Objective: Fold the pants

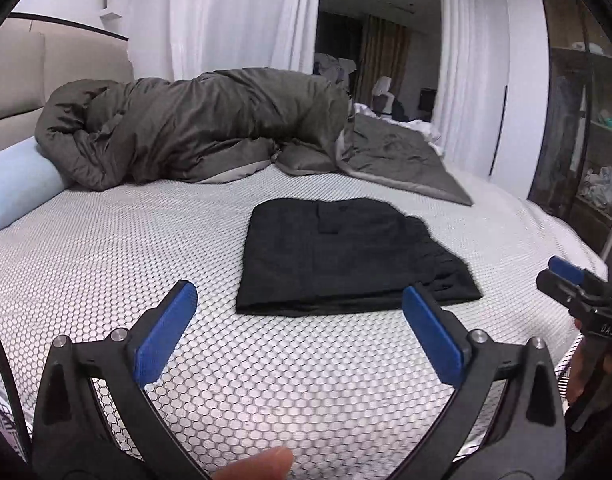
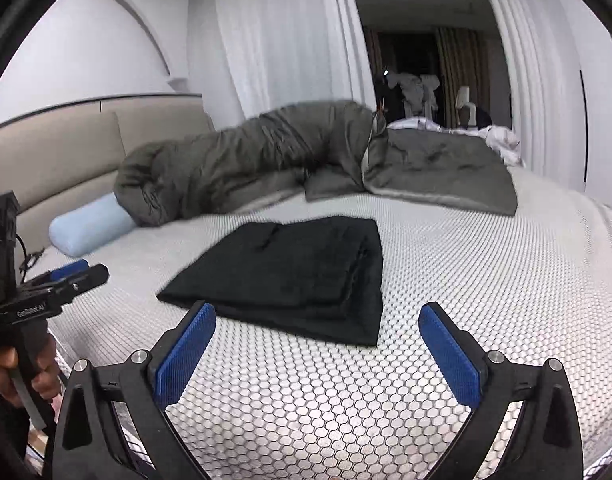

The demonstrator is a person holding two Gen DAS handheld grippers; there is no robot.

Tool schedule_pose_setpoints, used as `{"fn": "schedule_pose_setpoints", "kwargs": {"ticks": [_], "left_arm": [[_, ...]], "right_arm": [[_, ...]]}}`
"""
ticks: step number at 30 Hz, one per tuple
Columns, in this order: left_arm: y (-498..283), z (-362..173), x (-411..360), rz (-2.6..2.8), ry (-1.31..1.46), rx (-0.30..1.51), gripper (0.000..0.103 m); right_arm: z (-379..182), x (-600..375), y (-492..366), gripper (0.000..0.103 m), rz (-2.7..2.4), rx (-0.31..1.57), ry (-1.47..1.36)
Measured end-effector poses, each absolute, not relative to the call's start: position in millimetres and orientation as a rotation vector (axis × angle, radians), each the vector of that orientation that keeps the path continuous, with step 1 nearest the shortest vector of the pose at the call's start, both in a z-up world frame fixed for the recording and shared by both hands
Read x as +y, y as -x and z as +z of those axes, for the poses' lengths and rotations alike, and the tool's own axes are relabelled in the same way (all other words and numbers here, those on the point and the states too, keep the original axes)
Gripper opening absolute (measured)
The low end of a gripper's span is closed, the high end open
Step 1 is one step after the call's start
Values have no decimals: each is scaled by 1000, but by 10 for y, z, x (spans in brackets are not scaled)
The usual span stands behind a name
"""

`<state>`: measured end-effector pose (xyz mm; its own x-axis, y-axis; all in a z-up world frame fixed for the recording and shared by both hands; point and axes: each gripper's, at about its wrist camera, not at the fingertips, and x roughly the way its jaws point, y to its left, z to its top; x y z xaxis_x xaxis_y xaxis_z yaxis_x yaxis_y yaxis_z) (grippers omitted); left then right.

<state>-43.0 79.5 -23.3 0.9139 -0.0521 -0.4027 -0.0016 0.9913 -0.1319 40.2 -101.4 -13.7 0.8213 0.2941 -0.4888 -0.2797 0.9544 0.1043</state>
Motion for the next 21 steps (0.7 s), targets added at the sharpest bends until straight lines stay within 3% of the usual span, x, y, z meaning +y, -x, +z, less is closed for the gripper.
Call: {"fn": "schedule_pose_setpoints", "kwargs": {"ticks": [21], "left_arm": [[562, 399, 429, -106, -3, 431, 102]], "right_arm": [[212, -1044, -319, 103, 340, 546, -140]]}}
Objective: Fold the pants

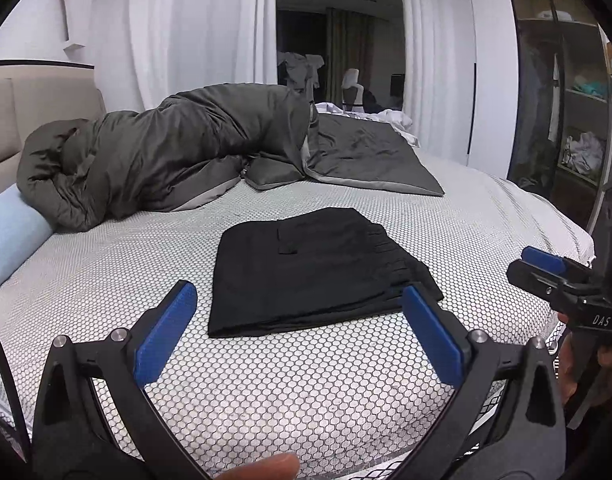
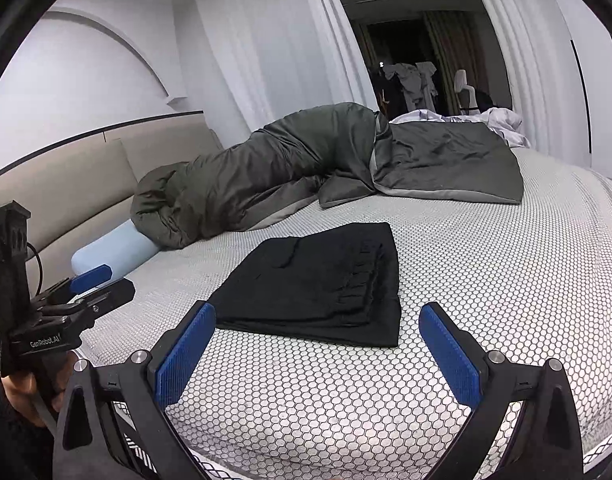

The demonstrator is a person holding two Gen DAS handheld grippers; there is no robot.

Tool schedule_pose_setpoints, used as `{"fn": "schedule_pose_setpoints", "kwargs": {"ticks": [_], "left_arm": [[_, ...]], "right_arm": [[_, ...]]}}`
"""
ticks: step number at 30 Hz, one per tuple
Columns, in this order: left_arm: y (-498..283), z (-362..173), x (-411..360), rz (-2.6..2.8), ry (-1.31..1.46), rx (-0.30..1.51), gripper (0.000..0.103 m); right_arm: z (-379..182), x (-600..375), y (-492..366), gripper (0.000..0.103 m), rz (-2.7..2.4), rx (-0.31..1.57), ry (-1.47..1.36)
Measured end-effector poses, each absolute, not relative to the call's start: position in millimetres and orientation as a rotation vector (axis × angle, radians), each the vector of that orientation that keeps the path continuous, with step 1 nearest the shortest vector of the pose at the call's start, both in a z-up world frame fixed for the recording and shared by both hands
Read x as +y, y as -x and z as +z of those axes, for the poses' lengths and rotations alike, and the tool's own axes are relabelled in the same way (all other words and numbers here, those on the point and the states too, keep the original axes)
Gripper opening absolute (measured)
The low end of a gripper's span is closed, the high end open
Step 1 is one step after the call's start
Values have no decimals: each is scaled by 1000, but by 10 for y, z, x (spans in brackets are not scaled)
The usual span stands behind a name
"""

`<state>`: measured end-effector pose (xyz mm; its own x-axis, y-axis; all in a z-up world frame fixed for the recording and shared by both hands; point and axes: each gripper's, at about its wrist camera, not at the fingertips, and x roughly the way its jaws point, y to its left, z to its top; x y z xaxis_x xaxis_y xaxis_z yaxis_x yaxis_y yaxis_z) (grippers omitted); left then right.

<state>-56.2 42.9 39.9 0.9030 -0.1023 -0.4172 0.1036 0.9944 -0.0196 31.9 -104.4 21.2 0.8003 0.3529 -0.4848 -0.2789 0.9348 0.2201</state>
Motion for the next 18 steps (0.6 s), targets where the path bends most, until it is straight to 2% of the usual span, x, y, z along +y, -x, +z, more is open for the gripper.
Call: {"fn": "schedule_pose_setpoints", "kwargs": {"ticks": [18], "left_arm": [[205, -68, 450, -121, 17, 456, 102]], "right_arm": [[72, -1101, -317, 103, 312, 560, -83]]}}
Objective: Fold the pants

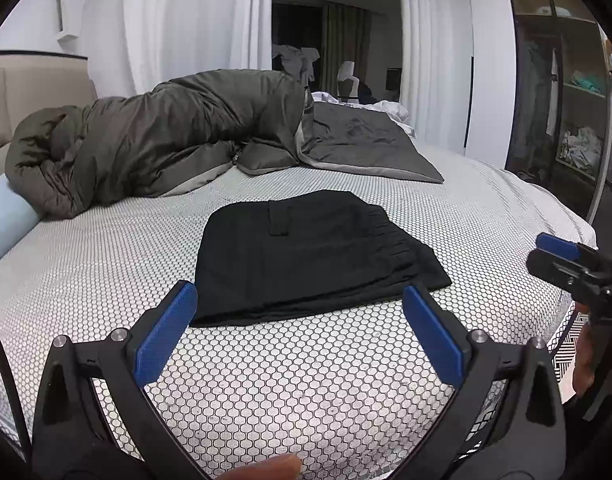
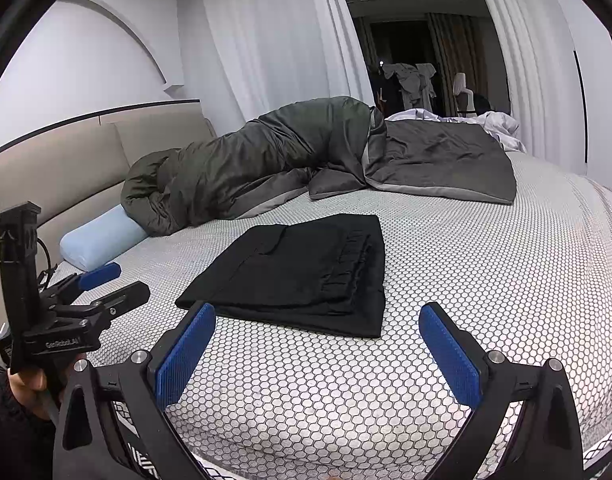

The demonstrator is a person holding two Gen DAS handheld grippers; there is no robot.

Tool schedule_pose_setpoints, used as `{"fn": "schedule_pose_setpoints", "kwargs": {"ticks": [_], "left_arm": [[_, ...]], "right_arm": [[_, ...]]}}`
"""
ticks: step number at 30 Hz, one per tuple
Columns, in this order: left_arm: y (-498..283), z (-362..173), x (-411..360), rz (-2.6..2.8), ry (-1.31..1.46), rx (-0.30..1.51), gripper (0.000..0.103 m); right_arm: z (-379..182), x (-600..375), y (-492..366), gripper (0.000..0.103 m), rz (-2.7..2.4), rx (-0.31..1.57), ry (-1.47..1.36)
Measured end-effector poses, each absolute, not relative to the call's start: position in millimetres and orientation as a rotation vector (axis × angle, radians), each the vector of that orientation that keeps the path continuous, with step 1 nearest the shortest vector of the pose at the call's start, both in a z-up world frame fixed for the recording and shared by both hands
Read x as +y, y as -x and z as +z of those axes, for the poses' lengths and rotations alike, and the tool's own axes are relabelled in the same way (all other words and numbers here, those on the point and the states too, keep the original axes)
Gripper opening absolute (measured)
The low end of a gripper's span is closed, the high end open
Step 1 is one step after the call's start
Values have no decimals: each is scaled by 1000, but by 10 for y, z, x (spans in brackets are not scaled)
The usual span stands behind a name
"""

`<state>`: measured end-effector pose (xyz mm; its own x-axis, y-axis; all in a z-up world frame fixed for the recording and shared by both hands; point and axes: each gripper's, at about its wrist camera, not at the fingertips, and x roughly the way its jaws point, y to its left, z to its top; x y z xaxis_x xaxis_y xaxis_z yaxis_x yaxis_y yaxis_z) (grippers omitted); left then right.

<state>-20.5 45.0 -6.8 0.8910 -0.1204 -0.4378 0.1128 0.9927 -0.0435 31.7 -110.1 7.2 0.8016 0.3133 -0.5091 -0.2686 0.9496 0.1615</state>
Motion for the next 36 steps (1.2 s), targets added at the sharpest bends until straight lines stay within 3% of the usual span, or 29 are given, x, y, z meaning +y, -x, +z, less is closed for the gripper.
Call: {"fn": "schedule_pose_setpoints", "kwargs": {"ticks": [36], "left_arm": [[276, -243, 899, -25, 80, 431, 102]], "right_arm": [[-34, -700, -329, 103, 356, 529, 1]]}}
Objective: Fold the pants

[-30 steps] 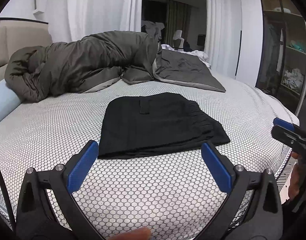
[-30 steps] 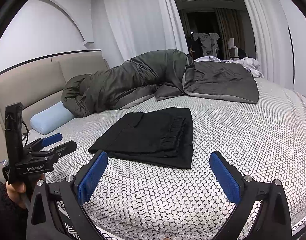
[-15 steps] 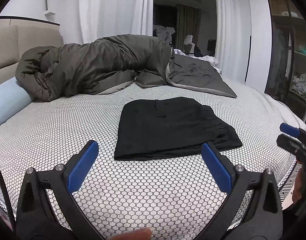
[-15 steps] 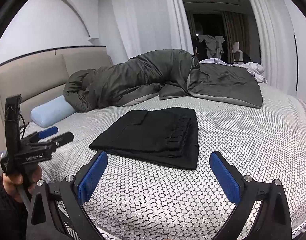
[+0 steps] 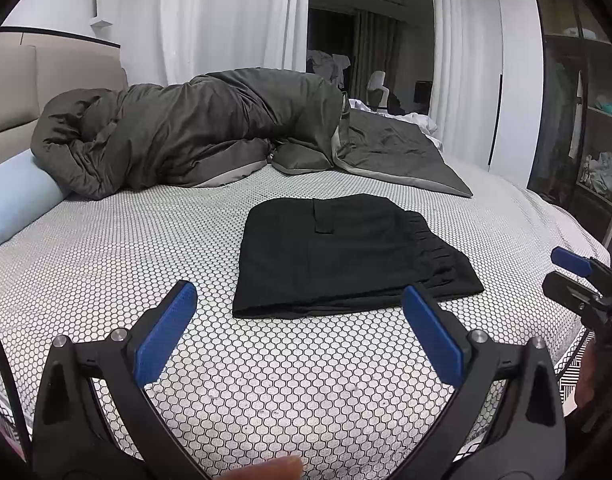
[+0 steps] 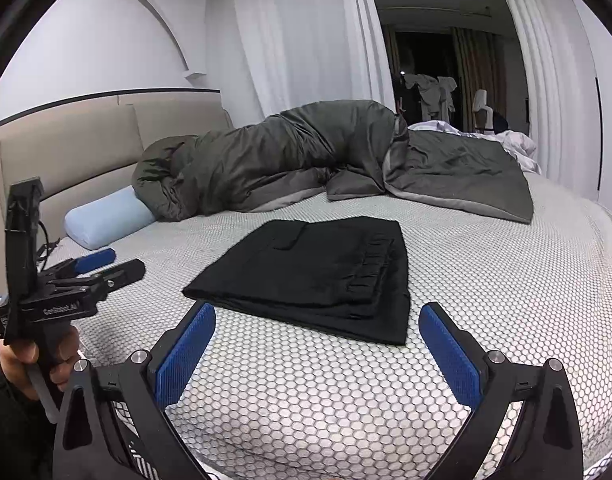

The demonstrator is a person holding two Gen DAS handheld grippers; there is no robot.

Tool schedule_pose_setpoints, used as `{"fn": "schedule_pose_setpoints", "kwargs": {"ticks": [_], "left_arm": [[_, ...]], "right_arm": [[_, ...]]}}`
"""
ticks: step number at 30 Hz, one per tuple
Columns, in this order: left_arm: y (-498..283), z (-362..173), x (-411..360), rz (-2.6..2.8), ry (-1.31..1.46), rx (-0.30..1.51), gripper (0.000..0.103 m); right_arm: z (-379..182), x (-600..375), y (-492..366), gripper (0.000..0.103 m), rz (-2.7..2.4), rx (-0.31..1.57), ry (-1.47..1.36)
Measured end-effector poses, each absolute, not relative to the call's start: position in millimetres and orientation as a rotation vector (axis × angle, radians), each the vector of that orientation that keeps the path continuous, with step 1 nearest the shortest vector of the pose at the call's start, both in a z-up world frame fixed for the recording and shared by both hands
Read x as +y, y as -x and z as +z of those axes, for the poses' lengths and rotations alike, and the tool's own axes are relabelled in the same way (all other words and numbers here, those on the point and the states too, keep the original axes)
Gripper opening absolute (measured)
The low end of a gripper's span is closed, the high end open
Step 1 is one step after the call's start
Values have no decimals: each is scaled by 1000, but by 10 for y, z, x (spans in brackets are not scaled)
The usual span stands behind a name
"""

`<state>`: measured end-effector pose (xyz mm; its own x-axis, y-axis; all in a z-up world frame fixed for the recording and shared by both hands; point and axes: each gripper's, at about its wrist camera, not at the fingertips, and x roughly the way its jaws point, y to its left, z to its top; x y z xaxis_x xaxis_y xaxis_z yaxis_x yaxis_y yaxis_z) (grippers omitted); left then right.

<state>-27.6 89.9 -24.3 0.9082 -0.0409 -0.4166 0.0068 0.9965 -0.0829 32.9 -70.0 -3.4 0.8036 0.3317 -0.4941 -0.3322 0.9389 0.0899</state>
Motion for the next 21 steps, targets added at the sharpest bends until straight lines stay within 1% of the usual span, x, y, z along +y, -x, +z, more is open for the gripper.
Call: {"fn": "schedule_pose_setpoints", "kwargs": {"ticks": [21], "left_arm": [[252, -275, 844, -31, 52, 437, 102]], "right_arm": [[-24, -668, -254, 103, 362, 522, 25]]}}
